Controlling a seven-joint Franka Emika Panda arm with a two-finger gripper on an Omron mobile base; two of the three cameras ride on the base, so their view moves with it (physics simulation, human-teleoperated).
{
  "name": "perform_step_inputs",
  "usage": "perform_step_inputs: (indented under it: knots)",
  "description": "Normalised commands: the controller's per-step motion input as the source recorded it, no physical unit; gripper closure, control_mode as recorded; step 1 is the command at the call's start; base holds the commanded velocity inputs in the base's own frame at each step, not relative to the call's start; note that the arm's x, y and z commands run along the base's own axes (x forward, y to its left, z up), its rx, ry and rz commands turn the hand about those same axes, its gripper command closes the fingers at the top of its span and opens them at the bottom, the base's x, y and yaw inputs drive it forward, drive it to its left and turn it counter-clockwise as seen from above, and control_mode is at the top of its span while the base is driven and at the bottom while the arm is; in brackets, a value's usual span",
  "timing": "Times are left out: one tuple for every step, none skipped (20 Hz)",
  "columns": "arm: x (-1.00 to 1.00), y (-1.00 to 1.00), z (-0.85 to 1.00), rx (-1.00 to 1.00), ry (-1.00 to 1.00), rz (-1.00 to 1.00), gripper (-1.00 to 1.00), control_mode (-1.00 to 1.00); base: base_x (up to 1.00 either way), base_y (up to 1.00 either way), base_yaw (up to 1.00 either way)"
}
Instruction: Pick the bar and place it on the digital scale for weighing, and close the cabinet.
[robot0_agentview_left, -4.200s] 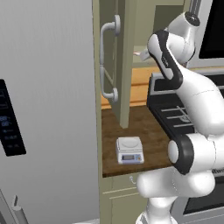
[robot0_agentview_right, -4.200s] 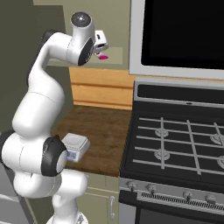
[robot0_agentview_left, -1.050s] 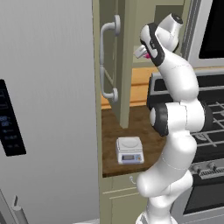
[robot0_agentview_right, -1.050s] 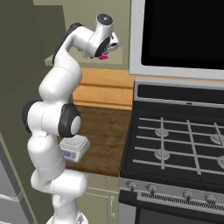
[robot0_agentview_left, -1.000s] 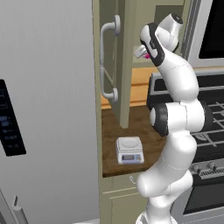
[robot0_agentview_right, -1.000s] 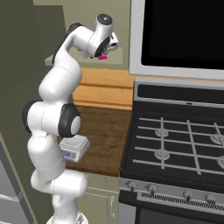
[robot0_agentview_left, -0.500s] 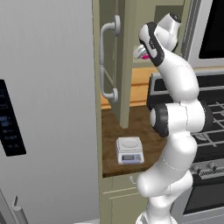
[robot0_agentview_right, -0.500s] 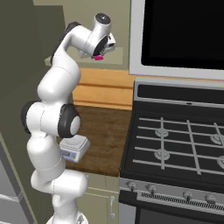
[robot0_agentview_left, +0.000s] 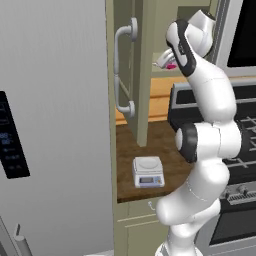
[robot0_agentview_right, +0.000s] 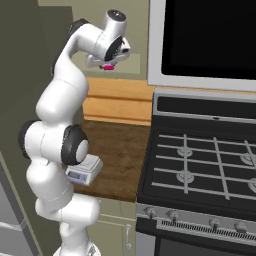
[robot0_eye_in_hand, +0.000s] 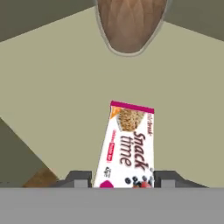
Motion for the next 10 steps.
perform_step_inputs:
  knots:
    - [-1.00,0.00,-0.12,0.00,-0.02,0.01,1.00,-1.00,0.00,0.00,0.00]
    - [-1.00,0.00,-0.30,0.00,-0.13,0.02,1.00,-1.00,0.00,0.00,0.00]
    - [-1.00,0.00,-0.42,0.00,-0.21,0.04,1.00,-1.00,0.00,0.00,0.00]
    - [-1.00,0.00,-0.44,0.00,-0.25,0.04,1.00,-1.00,0.00,0.00,0.00]
    - [-1.00,0.00,-0.36,0.00,-0.23,0.03,1.00,-1.00,0.00,0.00,0.00]
    - [-1.00,0.00,-0.21,0.00,-0.18,0.02,1.00,-1.00,0.00,0.00,0.00]
    - [-1.00,0.00,-0.04,0.00,-0.03,0.00,1.00,-1.00,0.00,0.00,0.00]
    - [-1.00,0.00,0.00,0.00,0.00,0.00,1.00,-1.00,0.00,0.00,0.00]
    - [-1.00,0.00,0.00,0.00,0.13,0.00,1.00,-1.00,0.00,0.00,0.00]
    - [-1.00,0.00,0.00,0.00,0.19,0.00,1.00,-1.00,0.00,0.00,0.00]
